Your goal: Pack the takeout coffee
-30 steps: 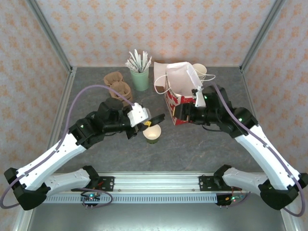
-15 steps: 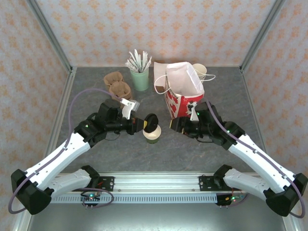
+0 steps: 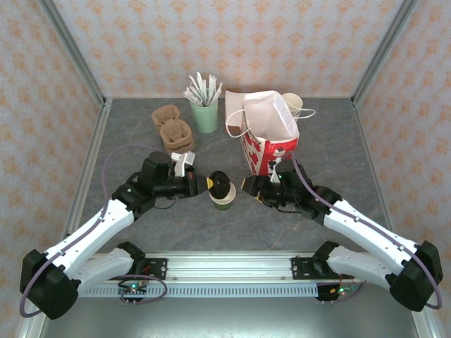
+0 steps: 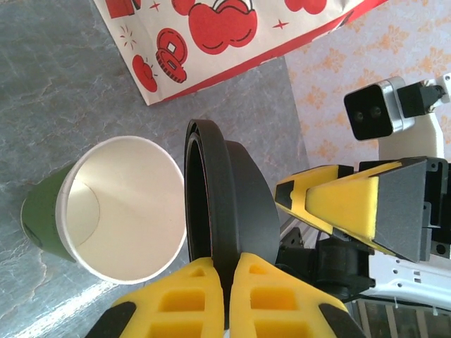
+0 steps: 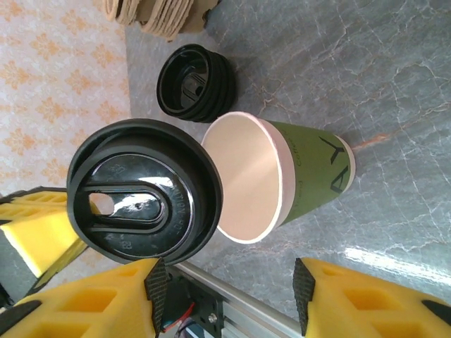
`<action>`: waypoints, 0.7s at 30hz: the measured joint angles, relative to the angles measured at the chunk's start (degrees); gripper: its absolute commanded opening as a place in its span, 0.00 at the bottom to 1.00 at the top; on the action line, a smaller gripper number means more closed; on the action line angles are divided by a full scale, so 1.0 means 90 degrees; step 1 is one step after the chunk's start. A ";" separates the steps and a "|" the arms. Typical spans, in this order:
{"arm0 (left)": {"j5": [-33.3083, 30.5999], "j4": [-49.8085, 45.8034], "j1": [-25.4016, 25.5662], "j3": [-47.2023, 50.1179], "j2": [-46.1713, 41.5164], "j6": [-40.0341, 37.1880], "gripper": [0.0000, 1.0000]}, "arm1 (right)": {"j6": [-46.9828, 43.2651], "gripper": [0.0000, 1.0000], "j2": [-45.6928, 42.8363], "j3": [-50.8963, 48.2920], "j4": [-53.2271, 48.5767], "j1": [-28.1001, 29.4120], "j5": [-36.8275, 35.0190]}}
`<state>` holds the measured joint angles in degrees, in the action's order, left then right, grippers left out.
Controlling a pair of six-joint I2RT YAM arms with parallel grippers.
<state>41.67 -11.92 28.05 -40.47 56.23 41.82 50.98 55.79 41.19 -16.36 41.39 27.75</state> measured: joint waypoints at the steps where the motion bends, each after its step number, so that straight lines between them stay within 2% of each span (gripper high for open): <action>1: -0.0005 0.0155 -0.0007 0.0121 -0.0041 0.0112 0.07 | 0.0010 0.53 0.0000 -0.0027 0.0075 0.0000 -0.0027; 4: -0.0010 0.0512 -0.0010 0.0447 -0.0155 0.0425 0.07 | 0.0053 0.49 0.0012 -0.0121 0.0296 0.0000 -0.0104; 10: -0.0012 0.0940 -0.0012 0.0743 -0.0175 0.0811 0.05 | 0.0085 0.49 0.0301 -0.0257 0.0758 0.0000 -0.0109; 21: -0.0066 0.1443 -0.0080 0.1144 -0.0175 0.1066 0.04 | 0.0148 0.56 0.0831 -0.0418 0.1479 0.0000 -0.0044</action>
<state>41.08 1.06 27.33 -30.17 54.65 51.42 52.31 63.26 37.43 -3.05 41.39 27.35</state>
